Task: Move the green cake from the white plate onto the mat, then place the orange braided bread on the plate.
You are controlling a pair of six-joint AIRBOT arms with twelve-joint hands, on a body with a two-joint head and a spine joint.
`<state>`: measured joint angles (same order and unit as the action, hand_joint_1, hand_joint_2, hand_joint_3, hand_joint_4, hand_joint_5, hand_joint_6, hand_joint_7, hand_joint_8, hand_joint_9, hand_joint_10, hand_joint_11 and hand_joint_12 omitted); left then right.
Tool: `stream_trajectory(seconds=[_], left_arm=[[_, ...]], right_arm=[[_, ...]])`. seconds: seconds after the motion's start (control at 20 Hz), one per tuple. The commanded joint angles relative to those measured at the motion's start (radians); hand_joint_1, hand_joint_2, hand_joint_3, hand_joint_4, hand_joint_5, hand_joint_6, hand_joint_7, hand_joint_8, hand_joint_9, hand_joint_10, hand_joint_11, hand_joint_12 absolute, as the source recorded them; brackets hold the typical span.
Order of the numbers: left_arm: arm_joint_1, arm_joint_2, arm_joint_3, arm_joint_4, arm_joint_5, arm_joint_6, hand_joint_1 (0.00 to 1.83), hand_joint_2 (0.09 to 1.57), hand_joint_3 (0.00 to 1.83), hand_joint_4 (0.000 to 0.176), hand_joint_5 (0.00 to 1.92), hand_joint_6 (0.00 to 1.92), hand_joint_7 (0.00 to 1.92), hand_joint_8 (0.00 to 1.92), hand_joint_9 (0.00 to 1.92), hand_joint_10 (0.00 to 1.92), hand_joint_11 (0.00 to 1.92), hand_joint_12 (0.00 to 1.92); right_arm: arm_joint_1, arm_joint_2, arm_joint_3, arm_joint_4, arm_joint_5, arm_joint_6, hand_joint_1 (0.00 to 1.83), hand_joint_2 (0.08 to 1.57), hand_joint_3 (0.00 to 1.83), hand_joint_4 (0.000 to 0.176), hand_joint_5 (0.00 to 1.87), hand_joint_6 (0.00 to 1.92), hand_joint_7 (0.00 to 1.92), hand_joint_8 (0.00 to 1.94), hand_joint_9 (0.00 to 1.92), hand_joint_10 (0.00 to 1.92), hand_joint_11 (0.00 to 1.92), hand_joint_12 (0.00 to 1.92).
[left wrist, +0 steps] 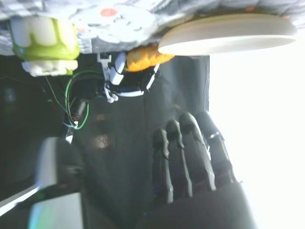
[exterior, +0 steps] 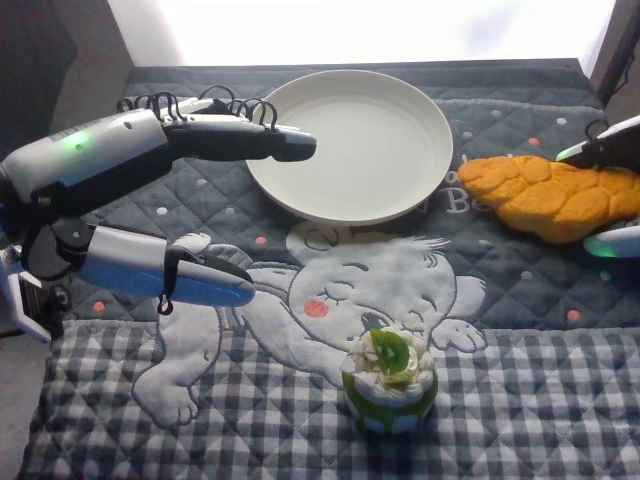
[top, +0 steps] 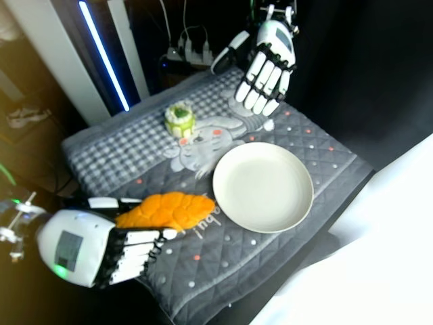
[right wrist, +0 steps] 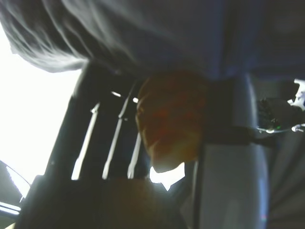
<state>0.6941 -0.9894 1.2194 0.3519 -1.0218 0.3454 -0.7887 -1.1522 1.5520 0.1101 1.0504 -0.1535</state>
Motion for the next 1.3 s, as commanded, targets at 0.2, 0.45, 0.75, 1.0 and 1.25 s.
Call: stream_trajectory(seconds=[0.2, 0.45, 0.75, 1.0, 1.25], left_arm=[[0.026, 0.007, -0.004, -0.067, -0.135, 0.001, 0.88, 0.83, 0.00, 0.000, 0.47, 0.00, 0.45, 0.00, 0.45, 0.00, 0.17, 0.78], [0.028, 0.007, -0.002, -0.074, -0.135, 0.009, 0.92, 0.80, 0.00, 0.000, 0.54, 0.00, 0.52, 0.00, 0.51, 0.01, 0.18, 0.75], [0.028, 0.002, 0.001, -0.074, -0.127, 0.012, 0.97, 0.78, 0.00, 0.000, 0.47, 0.01, 0.42, 0.01, 0.38, 0.01, 0.00, 0.71], [0.028, -0.007, 0.004, -0.072, -0.131, 0.012, 1.00, 0.75, 0.00, 0.000, 0.47, 0.00, 0.42, 0.00, 0.34, 0.00, 0.00, 0.62], [0.029, -0.036, 0.001, -0.037, -0.117, 0.012, 0.96, 0.76, 0.00, 0.000, 0.42, 0.00, 0.35, 0.01, 0.32, 0.01, 0.00, 0.84]], right_arm=[[0.129, 0.024, 0.000, -0.073, 0.084, 0.012, 1.30, 1.01, 0.00, 0.000, 1.37, 0.04, 1.24, 0.75, 1.25, 0.62, 0.98, 1.30], [0.212, 0.050, -0.028, -0.141, 0.088, -0.006, 1.31, 1.00, 0.00, 0.000, 1.33, 0.11, 1.34, 0.56, 1.35, 0.20, 0.96, 1.09], [0.260, 0.100, -0.078, -0.153, 0.107, -0.072, 1.27, 1.04, 0.00, 0.000, 1.22, 0.30, 1.16, 0.94, 1.12, 1.30, 1.03, 1.67], [0.296, 0.082, -0.075, -0.153, 0.104, -0.126, 1.21, 1.01, 0.00, 0.000, 1.24, 0.52, 1.38, 0.61, 1.26, 1.32, 1.17, 1.68], [0.315, 0.028, -0.031, -0.153, 0.070, -0.130, 1.30, 1.01, 0.00, 0.000, 1.08, 0.74, 1.53, 0.06, 1.44, 0.14, 1.13, 0.79]])
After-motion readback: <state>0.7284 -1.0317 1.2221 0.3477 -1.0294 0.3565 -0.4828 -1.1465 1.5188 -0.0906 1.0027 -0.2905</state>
